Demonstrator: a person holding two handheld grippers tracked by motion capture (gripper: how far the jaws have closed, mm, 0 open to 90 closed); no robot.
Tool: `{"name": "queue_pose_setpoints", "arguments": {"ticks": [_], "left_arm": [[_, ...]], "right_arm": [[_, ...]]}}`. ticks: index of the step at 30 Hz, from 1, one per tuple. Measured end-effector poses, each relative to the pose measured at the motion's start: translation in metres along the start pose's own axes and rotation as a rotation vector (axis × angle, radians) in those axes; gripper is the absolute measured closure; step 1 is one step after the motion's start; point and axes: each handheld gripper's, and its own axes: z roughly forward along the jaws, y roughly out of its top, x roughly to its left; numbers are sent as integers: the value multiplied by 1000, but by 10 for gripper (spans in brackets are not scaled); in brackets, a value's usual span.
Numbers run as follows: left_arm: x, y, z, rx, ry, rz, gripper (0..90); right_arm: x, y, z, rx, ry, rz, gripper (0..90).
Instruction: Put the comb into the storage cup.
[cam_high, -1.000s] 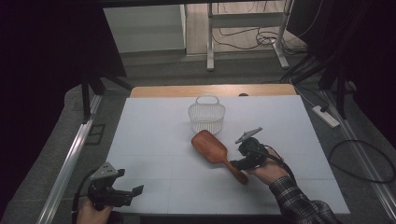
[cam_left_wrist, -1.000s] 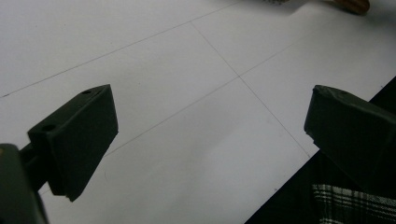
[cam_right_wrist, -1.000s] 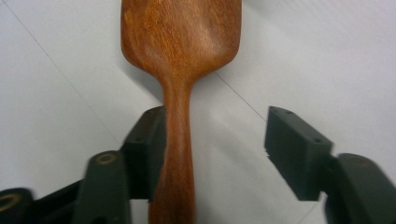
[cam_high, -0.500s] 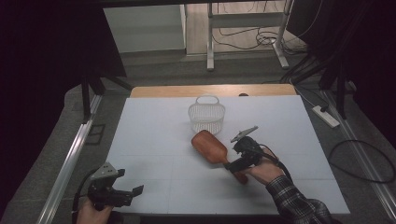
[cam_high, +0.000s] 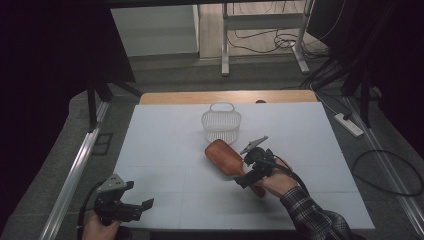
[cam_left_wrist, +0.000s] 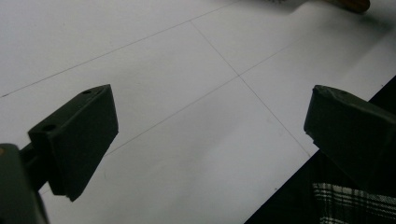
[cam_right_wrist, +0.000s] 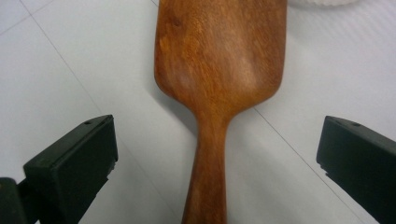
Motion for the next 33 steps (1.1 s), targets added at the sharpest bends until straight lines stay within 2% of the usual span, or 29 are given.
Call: {"name": "queue_pose_setpoints", "arguments": {"ticks": [2, 10, 16, 23, 31, 33], "left_arm": [[0, 0, 0, -1, -1, -1, 38], [0, 0, 0, -2, -1, 1, 37], [0, 0, 0, -2, -3, 3, 37], [0, 0, 0, -3, -3, 5, 37], [0, 0, -1, -3, -5, 6, 37], [0, 0, 0, -3, -5, 6, 37]], "right_arm": [[1, 1, 2, -2, 4, 14, 0], [0, 1, 8, 26, -9, 15, 0], [1, 0, 13, 44, -1, 21, 0], [5, -2, 23, 93, -30, 3, 0], [3, -4, 34, 128, -49, 21, 0], [2, -5, 36, 135, -42, 27, 0]]}}
